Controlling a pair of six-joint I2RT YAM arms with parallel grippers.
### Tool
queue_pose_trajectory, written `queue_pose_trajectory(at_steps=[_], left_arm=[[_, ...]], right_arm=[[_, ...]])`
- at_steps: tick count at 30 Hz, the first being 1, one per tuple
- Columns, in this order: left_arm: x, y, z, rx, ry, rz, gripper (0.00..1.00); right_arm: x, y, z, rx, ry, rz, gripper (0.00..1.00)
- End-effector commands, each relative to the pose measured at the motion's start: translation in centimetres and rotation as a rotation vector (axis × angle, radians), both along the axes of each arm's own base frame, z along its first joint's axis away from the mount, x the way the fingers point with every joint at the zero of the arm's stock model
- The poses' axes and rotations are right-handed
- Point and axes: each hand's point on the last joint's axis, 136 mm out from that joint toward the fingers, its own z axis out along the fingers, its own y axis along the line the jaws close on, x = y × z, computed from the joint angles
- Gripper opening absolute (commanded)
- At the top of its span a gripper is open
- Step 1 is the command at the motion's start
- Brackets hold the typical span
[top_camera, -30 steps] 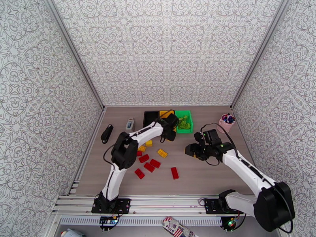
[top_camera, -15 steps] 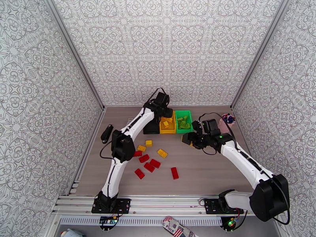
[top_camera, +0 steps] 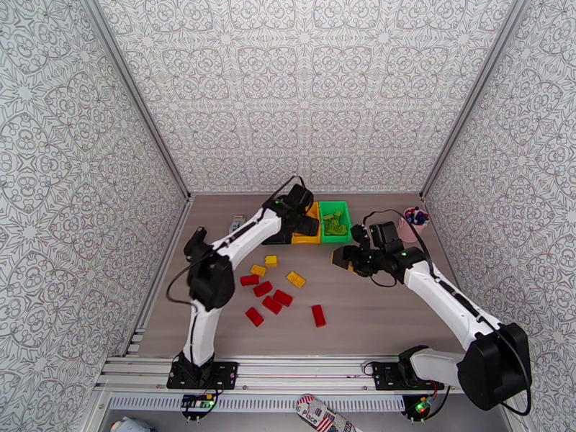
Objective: Sort the legos into containers by color
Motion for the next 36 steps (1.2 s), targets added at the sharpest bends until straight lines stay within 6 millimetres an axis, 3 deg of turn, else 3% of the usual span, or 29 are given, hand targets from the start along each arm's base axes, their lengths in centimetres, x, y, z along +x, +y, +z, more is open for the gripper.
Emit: queue_pose_trajectory(at_steps=[1,8,14,21,29,36], left_arm=[[-1.4,1.1,0.7,-0.032,-0.022,0.040,0.84],[-7.5,3.2,-4.2,-0.029,0.143,0.171,0.82],[-11.4,1.2,-6.5,-0.113,0.250,0.226,0.81],[-13.4,-0.9,-9.2,-0.104,0.337,0.247,0.80],[-15.2,0.6,-9.6,-0.065,0.368,0.292,0.81],[-16.1,0.5,-11.8,-0.101,0.411,0.319,0.82]], right_arm=[[-1.1,-0.3,-0.5,-0.027,-0.005,0.026,0.68],[-2.4,-0.7,-1.4,-0.056,0.005,0.034,0.68],[-3.0,-0.7,-2.2,-0.060,0.014,0.038,0.70],[-3.7,-0.8,-2.5,-0.057,0.016,0.041,0.71],[-4.3,-1.1,-2.9,-0.075,0.018,0.051,0.74],[-4.4,-1.2,-3.6,-0.081,0.023,0.054,0.77]])
